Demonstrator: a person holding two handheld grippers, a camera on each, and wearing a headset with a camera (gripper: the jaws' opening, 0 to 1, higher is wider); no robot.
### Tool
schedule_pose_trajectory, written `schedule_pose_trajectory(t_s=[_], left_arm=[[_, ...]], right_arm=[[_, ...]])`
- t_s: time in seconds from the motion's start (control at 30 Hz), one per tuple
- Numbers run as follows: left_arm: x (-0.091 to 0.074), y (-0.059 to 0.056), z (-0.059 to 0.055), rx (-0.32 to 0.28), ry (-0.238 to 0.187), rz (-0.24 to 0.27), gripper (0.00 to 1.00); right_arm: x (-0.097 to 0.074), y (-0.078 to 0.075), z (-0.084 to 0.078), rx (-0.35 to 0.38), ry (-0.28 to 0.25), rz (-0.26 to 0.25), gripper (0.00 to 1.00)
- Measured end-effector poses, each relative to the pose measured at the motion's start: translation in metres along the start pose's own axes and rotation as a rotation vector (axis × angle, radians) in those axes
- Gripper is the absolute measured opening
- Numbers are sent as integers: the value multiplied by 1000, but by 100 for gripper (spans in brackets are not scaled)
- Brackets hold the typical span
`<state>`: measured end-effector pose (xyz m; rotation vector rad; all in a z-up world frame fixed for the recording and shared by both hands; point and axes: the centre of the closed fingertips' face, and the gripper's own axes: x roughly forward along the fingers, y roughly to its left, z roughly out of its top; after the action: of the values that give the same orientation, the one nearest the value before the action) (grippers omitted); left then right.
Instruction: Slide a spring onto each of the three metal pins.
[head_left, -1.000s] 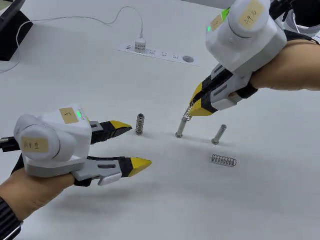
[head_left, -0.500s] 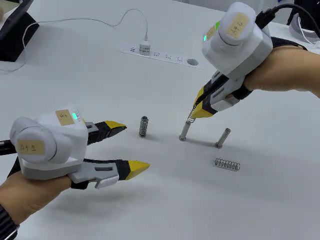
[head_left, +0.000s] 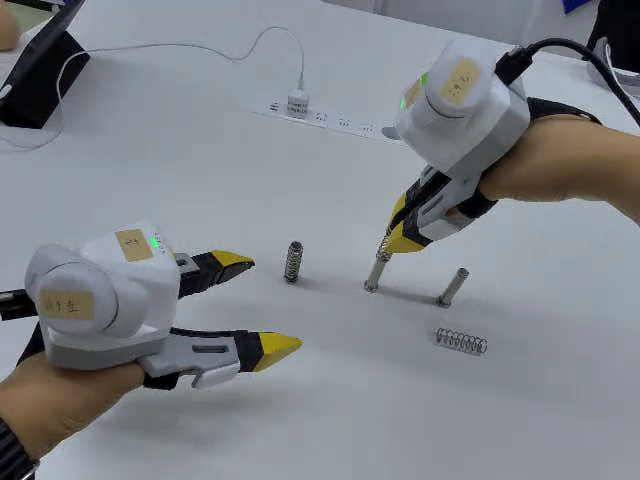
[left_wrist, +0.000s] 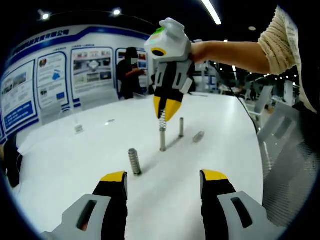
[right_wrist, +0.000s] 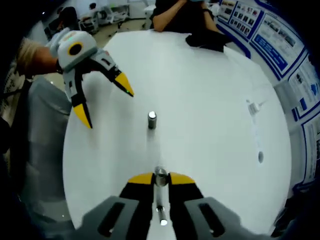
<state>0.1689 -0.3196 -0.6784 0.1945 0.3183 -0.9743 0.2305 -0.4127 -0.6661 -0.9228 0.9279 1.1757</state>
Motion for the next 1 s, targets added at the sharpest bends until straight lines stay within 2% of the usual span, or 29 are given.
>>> schedule_pose_trajectory(t_s=[0.43,1.0], left_arm=[[3,-2,-6,-7,8,-3,59],[4,-4,-6,-9,9,-9,58]], right_arm=[[20,0,-5,4,33,29,12],[43,5,-16,31,70,57,12]])
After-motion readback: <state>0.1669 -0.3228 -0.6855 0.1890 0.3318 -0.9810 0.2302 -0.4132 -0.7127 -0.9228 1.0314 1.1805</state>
